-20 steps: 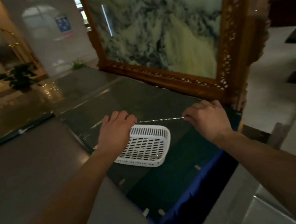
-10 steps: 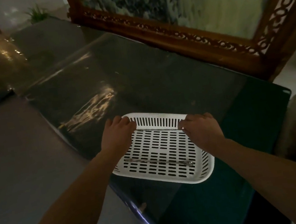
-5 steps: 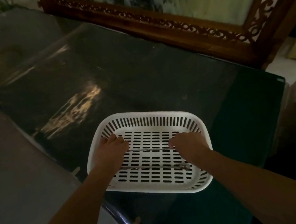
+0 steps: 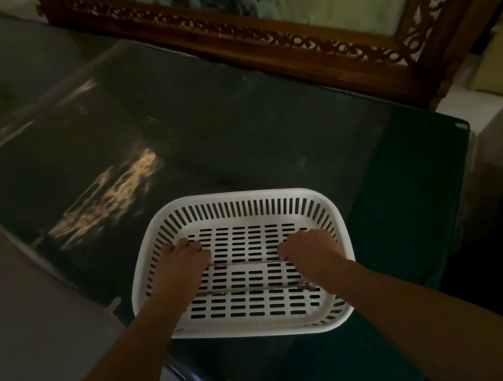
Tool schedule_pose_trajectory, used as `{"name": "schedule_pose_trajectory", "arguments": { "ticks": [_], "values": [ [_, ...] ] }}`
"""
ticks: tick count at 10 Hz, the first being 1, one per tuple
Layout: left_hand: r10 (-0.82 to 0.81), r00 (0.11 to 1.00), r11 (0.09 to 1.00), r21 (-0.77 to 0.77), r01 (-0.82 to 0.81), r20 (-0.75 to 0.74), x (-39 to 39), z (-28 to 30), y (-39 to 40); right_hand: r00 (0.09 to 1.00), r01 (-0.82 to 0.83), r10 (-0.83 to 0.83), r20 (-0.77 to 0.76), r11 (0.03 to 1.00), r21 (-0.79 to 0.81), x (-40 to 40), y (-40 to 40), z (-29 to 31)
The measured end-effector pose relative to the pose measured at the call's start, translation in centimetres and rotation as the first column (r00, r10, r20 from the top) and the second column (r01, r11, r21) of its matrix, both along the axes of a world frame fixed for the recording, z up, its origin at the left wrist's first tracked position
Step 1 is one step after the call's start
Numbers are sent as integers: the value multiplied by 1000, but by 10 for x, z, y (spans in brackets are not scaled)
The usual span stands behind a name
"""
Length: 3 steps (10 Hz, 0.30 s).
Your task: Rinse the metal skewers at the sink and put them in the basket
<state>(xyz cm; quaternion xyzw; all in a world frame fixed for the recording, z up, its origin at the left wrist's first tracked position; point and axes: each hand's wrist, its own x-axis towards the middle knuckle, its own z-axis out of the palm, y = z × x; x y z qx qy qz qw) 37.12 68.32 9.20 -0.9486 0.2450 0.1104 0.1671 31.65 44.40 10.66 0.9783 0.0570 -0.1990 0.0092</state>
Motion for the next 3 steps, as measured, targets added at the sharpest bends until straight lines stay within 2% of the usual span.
{"name": "schedule_pose_trajectory", "arguments": {
  "ticks": [1, 2, 3],
  "values": [
    [8, 1000, 1000, 2, -8, -22, -1, 2, 0, 997, -76, 76, 3, 994, -74, -2, 0, -1],
    [-11, 1000, 1000, 0, 11, -25, -3, 2, -1, 996, -88, 89, 19, 994, -63, -7, 0, 0],
    [-11, 1000, 1000, -5, 11, -5, -4, 6, 3, 991, -49, 50, 123, 999, -10, -7, -3, 5]
  ]
}}
